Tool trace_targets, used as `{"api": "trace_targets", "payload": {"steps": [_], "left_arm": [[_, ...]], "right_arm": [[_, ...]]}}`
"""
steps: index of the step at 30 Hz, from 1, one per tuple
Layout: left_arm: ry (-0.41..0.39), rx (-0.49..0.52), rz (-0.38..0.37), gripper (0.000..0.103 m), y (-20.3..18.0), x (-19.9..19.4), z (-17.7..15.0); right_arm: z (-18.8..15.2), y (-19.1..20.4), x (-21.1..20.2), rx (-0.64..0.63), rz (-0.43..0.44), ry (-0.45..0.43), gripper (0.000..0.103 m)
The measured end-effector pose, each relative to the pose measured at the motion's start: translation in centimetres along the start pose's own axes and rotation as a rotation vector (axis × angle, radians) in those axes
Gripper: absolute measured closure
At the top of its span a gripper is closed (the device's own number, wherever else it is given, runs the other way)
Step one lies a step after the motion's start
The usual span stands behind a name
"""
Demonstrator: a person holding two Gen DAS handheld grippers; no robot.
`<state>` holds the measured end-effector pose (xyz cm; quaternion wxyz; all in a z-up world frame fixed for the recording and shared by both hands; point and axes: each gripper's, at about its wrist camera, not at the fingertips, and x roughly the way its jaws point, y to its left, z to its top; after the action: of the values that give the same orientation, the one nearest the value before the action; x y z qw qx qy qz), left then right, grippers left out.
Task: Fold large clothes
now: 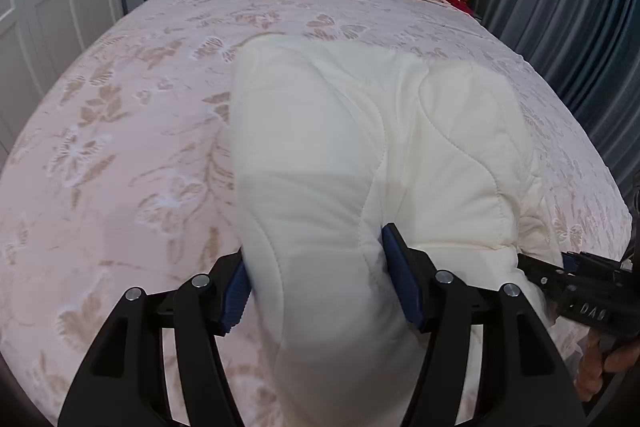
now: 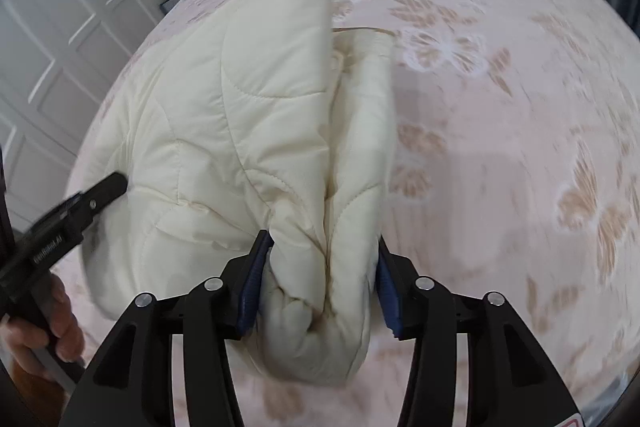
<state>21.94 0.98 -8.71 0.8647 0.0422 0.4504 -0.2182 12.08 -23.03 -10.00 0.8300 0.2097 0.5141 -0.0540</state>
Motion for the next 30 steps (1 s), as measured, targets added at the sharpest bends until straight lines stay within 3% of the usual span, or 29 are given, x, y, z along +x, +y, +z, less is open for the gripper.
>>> {"api": "trace_targets", "payload": {"steps": [2, 8, 13, 19, 30], "left_arm": [[-0.006, 0.018, 0.045, 0.044, -0.4, -1.6, -0.2], [-0.030, 0.090, 0.200, 0.038, -2.5, -6.3, -0.7], [-0.003, 0.000, 0.229, 0.038, -2.9, -7.2, -0.4], [0.035, -0.034, 0.249, 0.038, -3.3, -6.2, -1.0], [0.129, -0.030, 0.262, 0.036, -3.8, -2.5, -3.9]], "right_arm": [[-0.2, 0.0, -1.9, -0.002, 0.004, -0.023, 0.054], [-0.1, 2.8, -6.8, -0.117, -0.119, -0.107, 0.054], [0.5, 5.6, -8.1, -0.225, -0.139, -0.145, 0.069], [0.1, 6.9, -4.6, -0.286, -0.184, -0.065, 0.077], [-1.8, 6.0, 0.9, -0.302, -0.255, 0.034, 0.077]]}}
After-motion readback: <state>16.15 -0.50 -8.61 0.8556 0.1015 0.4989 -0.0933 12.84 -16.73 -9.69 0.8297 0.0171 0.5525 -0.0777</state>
